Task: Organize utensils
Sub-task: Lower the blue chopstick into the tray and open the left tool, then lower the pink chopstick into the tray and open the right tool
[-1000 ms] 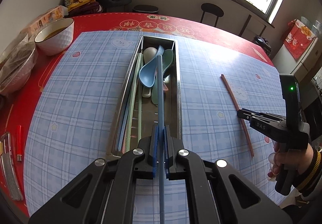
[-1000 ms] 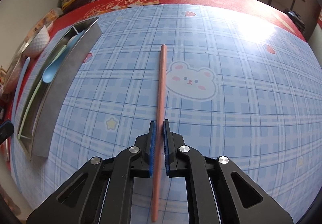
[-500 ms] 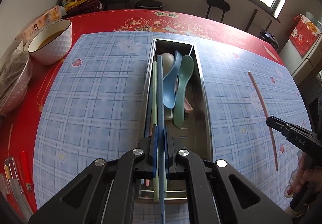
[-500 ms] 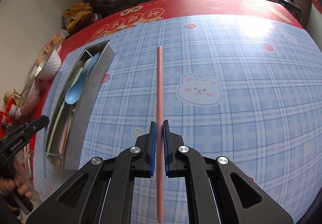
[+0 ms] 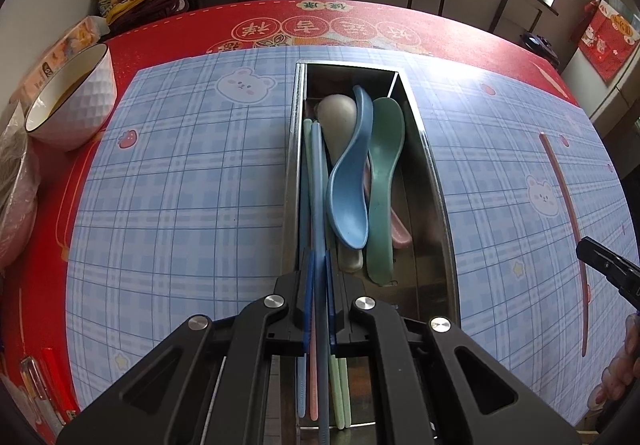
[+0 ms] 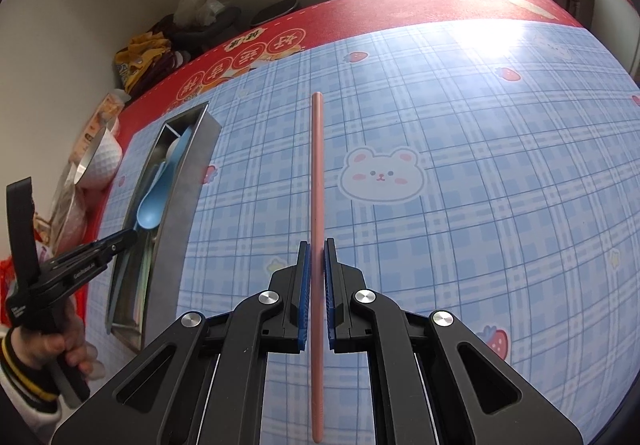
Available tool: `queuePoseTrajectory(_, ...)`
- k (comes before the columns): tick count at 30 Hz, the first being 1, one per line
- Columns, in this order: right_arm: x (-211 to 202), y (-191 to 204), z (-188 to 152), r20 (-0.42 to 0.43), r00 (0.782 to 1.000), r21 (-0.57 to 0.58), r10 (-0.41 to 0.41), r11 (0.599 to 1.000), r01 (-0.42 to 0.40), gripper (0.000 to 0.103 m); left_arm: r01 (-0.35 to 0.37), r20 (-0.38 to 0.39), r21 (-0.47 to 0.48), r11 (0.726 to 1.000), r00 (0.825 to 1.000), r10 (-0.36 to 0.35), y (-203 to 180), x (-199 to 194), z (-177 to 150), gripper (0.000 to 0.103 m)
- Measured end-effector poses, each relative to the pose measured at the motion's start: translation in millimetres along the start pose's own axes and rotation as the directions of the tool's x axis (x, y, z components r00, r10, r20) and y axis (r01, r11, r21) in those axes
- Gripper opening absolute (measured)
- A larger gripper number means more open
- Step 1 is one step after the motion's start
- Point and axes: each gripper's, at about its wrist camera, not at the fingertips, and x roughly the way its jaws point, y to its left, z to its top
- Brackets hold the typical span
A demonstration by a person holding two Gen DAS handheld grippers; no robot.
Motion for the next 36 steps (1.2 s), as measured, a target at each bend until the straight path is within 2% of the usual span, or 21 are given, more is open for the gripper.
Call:
queuePoseTrajectory(11,-12.0,2.6,4.2,0.016,0.999,0.011,0.03,0.999,-0.03,0.007,0.043,-0.017,-0.01,0.999,0.999,-0.043,2.8,1.5,9.1,0.006)
queuePoseTrajectory(14,-13.6,7.6,5.2,0.017,0.999,0.007,0.042,0.999,-0.042,0.007,0.083,0.001,0.002,0.997,0.997,-0.083,2.1,-7.1,7.6,0.006)
queuePoseTrajectory(22,-14.2,23.8,4.8,0.017,0.997,0.015,0.08,0.997,-0.08,0.007,0.102,0.054,0.015,0.995,0.993,-0.102,7.0,-38.6,1.0,0.007)
queuePoseTrajectory(31,3.1,60.7,6.9,-0.018,0.995,0.018,0.096,0.995,-0.095,0.007,0.102,0.127,-0.017,0.995,0.987,-0.099,29.7,-69.0,-13.4,0.024)
queuePoseTrajectory(36,18.4,96.0,9.8,-0.031,0.992,0.02,0.118,0.993,-0.118,0.007,0.088,0.149,-0.014,0.996,0.985,-0.085,45.1,-78.4,-20.8,0.039)
